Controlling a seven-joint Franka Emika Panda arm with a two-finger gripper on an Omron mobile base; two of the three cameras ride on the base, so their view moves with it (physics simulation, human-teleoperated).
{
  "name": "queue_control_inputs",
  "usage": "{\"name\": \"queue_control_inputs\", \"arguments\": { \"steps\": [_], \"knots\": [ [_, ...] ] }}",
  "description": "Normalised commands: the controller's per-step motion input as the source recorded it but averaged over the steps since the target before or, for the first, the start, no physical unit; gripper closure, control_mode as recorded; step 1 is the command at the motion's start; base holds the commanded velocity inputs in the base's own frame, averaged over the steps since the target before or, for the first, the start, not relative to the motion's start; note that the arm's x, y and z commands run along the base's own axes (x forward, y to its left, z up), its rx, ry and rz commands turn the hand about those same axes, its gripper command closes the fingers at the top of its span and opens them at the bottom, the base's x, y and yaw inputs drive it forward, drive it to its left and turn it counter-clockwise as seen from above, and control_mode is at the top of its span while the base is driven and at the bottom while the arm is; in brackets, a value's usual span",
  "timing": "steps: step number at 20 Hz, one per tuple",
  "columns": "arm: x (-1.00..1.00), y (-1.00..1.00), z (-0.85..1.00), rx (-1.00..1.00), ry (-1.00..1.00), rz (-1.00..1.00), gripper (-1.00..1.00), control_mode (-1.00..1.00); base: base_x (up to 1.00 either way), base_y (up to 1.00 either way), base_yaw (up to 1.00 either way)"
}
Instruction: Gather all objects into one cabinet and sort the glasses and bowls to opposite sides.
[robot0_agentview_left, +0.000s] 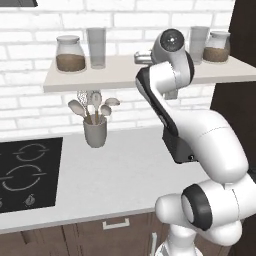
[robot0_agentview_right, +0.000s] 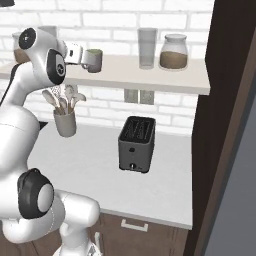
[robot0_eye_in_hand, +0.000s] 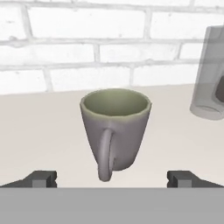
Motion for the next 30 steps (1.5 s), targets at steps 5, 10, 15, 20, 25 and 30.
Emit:
{"name": "queue_control_inputs", "arguments": {
  "steps": [5, 10, 15, 20, 25, 30],
  "knots": [
    [0.05, 0.00, 0.00, 0.00, 0.00, 0.00, -1.00, -1.00, 0.00, 0.00, 0.00],
    [0.06, 0.00, 0.00, 0.00, 0.00, 0.00, -1.00, -1.00, 0.00, 0.00, 0.00],
    [0.09, 0.00, 0.00, 0.00, 0.00, 0.00, -1.00, -1.00, 0.00, 0.00, 0.00],
    [0.23, 0.00, -0.04, 0.00, 0.00, 0.00, -1.00, -1.00, 0.00, 0.00, 0.00],
    [0.26, 0.00, -0.01, 0.00, 0.00, 0.00, -1.00, -1.00, 0.00, 0.00, 0.00],
    [0.17, 0.00, 0.00, 0.00, 0.00, 0.00, -1.00, -1.00, 0.00, 0.00, 0.00]
  ]
}}
